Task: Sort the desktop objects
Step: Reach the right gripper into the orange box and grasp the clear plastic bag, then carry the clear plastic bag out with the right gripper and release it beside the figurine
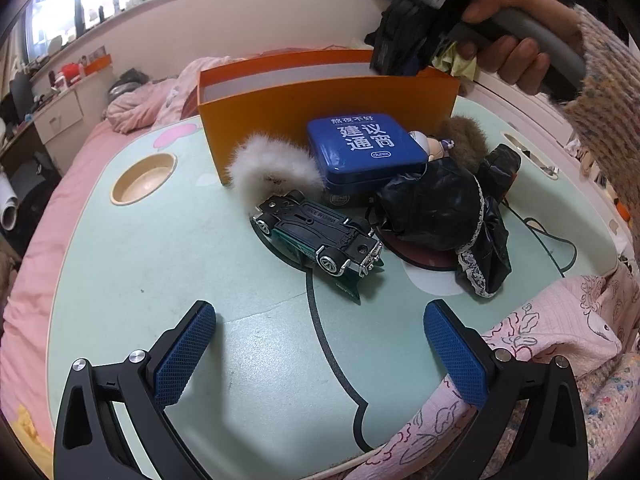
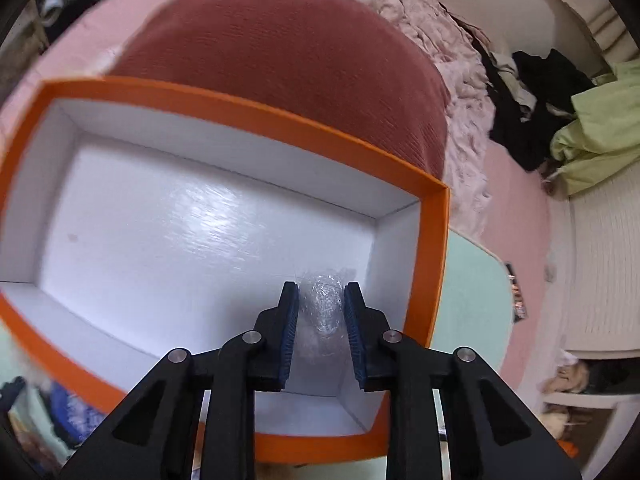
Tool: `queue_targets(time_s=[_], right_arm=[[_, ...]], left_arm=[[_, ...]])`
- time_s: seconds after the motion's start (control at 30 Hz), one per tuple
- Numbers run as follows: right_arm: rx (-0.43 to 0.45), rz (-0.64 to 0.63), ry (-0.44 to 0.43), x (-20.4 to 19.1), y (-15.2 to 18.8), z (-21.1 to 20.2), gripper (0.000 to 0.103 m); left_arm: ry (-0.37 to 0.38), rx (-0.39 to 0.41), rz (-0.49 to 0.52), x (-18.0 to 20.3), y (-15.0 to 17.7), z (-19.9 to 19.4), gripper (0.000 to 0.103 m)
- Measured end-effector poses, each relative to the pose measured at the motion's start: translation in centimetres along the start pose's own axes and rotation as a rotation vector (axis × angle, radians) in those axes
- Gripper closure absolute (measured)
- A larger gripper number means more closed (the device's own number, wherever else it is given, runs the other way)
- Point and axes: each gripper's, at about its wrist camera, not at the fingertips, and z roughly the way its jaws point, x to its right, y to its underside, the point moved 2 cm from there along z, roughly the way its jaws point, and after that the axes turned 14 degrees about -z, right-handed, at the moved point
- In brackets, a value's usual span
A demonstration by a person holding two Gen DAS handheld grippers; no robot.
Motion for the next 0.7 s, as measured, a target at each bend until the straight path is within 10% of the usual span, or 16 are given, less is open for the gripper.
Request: queue_targets(time_s=[0.27,0.57,0.63,0.7], right_arm=[[0.330,0.098,-0.225,-0.4,6.2,-9.9,0.078],[0.356,0.084,-0.391,-4.5,11.8,-7.7,0.077],[0.387,0.096,-0.360,-4.7,12.1,-7.7,0.071],[0.413,0.128,-0.319,-4.6,12.6,-8.3,0.042]], left_arm=[[0.001,0.000,0.001,0.0,0.0,0.0,0.000],[0.001,0.000,0.001,-0.1,0.0,0.0,0.000],[0.001,0.000,0.000,-0.1,0.0,-0.1,0.000],[0.001,0.000,0.000,-0.2,0.0,-0.1,0.000]])
